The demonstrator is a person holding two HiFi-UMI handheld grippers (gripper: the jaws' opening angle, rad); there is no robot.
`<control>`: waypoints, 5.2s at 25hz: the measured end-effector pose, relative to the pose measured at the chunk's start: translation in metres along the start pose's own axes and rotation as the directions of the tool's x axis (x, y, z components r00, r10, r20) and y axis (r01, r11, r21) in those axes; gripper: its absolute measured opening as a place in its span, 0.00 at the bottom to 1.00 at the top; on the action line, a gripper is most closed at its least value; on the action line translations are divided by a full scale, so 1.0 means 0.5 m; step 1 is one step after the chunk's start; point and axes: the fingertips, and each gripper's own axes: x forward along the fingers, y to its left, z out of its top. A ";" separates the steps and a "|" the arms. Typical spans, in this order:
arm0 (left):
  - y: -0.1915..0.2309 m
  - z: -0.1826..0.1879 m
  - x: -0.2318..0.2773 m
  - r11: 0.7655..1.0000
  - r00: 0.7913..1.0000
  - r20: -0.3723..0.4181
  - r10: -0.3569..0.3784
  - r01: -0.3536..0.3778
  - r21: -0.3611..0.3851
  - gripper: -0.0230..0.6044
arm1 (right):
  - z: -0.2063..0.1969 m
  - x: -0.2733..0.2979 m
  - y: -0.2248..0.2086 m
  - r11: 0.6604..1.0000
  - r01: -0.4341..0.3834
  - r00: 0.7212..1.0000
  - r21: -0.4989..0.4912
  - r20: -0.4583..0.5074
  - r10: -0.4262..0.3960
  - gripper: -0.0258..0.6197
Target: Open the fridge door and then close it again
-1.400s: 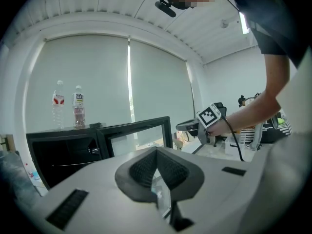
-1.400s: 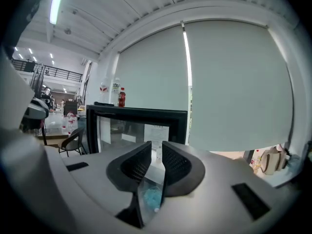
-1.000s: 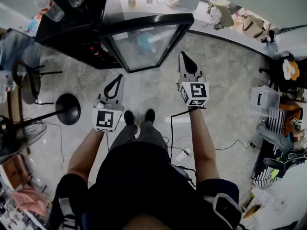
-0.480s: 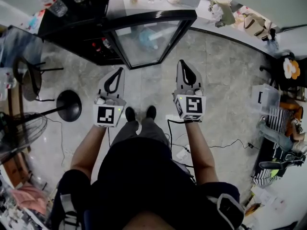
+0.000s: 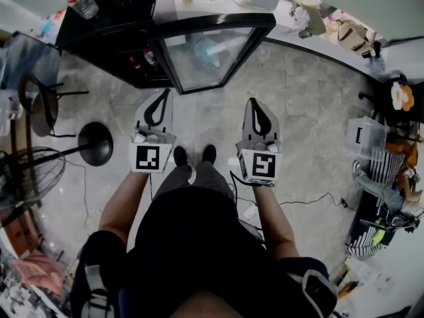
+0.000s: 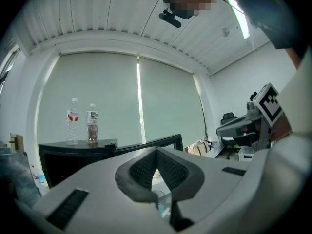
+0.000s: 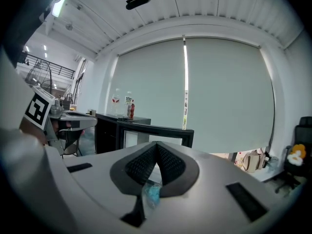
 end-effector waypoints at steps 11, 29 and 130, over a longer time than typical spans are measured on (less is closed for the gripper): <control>0.011 0.007 -0.012 1.000 1.000 0.009 0.015 -0.015 0.021 0.07 | -0.011 -0.001 0.005 1.000 0.017 0.999 -0.007 -0.028 -0.017 0.07; 0.005 0.000 -0.011 1.000 0.999 -0.034 -0.019 0.020 0.005 0.07 | -0.016 0.068 -0.072 0.998 -0.065 0.997 0.026 -0.037 0.066 0.43; -0.084 -0.053 -0.081 0.996 0.986 -0.141 0.085 -0.080 0.043 0.07 | -0.182 0.226 -0.193 0.866 -0.501 0.862 -0.010 -0.098 0.497 0.40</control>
